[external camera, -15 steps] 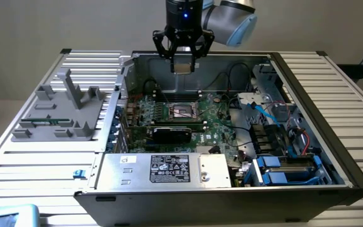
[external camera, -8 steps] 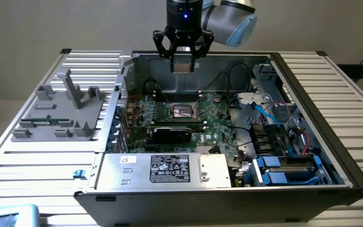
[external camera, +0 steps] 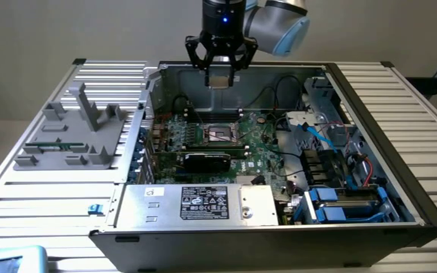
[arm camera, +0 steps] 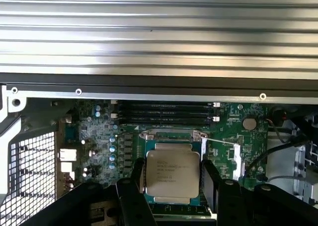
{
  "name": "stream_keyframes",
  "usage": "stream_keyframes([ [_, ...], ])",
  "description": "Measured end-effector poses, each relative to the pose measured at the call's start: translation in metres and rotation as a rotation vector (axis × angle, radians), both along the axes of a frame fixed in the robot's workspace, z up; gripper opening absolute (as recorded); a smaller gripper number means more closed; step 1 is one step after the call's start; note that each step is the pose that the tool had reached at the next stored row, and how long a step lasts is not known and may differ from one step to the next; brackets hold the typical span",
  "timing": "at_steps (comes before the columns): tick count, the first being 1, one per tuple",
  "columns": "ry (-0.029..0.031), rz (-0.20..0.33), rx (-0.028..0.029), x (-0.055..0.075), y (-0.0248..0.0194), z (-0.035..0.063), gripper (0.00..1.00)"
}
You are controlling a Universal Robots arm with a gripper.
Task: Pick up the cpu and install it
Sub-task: 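Pick up the cpu and move it towards the insertion slot, then place the cpu into insertion slot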
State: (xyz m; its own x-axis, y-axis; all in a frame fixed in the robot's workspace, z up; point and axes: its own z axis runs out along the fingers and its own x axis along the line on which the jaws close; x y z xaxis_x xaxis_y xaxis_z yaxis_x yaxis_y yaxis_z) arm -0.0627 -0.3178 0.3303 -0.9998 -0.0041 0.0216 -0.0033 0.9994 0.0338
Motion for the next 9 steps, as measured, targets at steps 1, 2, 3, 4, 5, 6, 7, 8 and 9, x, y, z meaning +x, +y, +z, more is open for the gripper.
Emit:
stream_keyframes([
  [1, 0.0003, -0.001, -0.0001, 0.0006, 0.0, 0.0, 0.55],
  [2, 0.0007, -0.002, -0.0002, 0.0011, 0.0, 0.0, 0.55],
  [3, 0.0008, -0.003, -0.0003, 0.0012, 0.0, 0.0, 0.55],
  [4, 0.0007, -0.003, -0.0002, 0.0013, 0.0, -0.0001, 0.55],
  [5, 0.0007, -0.003, -0.0001, 0.0013, 0.0, -0.0001, 0.55],
  [6, 0.0007, -0.003, -0.0001, 0.0013, 0.0, -0.0001, 0.55],
  [7, 0.0007, -0.003, -0.0001, 0.0013, 0.0, -0.0001, 0.55],
  [8, 0.0007, -0.003, -0.0001, 0.0013, 0.0, -0.0001, 0.55],
  [9, 0.0007, -0.003, -0.0001, 0.0013, 0.0, -0.0001, 0.55],
])
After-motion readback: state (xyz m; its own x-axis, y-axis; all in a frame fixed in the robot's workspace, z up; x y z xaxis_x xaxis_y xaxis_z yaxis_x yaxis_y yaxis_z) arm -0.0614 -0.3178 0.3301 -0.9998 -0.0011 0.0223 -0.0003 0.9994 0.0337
